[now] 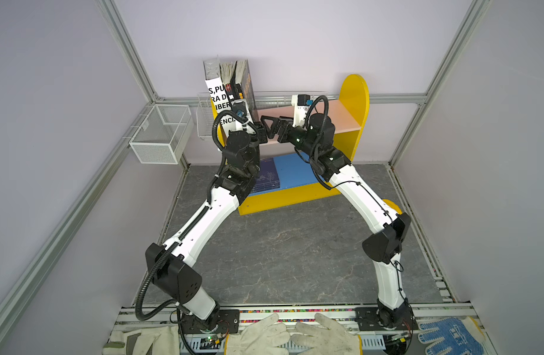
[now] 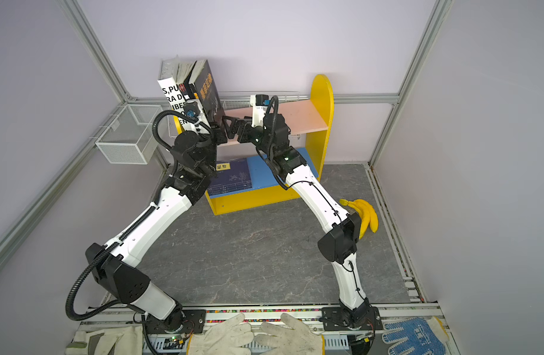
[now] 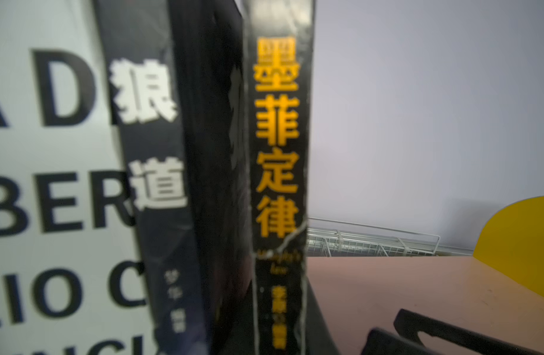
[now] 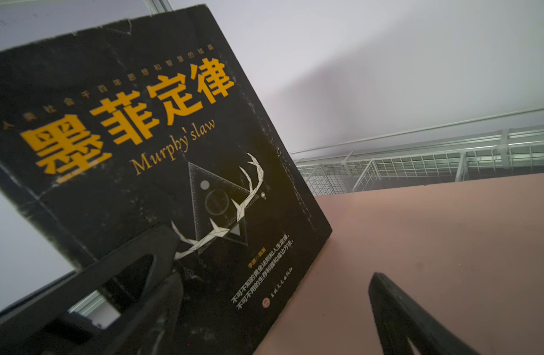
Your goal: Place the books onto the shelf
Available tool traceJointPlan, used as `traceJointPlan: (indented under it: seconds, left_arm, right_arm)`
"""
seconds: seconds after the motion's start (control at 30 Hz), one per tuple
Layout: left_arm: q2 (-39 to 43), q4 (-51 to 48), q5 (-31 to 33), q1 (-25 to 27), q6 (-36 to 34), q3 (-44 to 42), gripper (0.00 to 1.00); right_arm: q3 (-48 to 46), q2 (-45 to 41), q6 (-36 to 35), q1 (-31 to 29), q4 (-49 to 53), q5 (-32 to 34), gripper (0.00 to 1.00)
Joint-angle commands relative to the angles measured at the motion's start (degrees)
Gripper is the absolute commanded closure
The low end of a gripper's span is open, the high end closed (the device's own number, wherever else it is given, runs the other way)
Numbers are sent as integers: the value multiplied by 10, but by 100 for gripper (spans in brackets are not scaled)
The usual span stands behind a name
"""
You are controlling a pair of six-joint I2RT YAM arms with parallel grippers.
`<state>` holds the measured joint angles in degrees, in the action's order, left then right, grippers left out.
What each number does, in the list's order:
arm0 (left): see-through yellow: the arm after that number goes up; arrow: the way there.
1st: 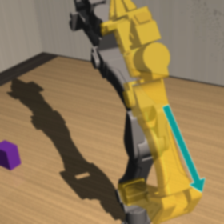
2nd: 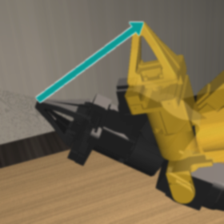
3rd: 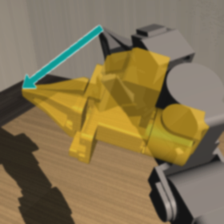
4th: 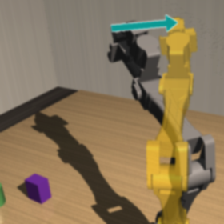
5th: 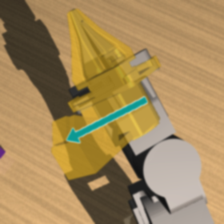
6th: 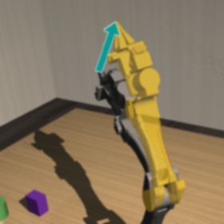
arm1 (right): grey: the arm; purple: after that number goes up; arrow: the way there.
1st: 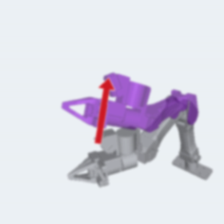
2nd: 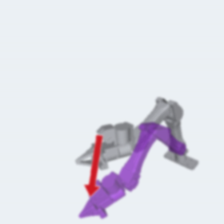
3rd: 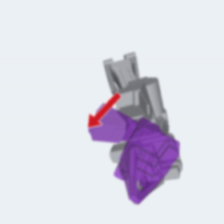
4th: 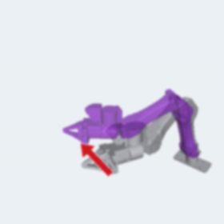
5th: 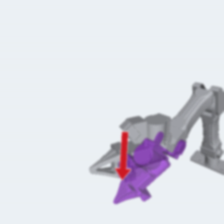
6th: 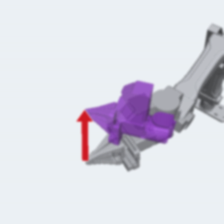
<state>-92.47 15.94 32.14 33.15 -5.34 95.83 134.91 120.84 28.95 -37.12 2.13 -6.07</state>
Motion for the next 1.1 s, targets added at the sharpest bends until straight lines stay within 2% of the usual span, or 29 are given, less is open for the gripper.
traceJointPlan:
  seconds: [0.0,0.23,0.5,0.8,0.93,1.07]
  left_arm:
    - [-14,34,12,0,-17,23,100]
    - [-18,41,17,0,-5,23,100]
    - [-12,31,29,1,-2,19,100]
    - [-13,31,40,10,-5,23,75]
    - [-14,33,50,20,-18,30,57]
    - [-10,46,54,34,-33,32,43]
  right_arm:
    - [19,20,-3,-2,24,-20,2]
    - [53,39,-18,-2,46,-40,3]
    - [71,71,12,-2,52,-53,2]
    - [74,102,45,-6,44,-50,0]
    - [84,112,51,-6,48,-50,0]
    - [88,118,53,-7,55,-49,1]
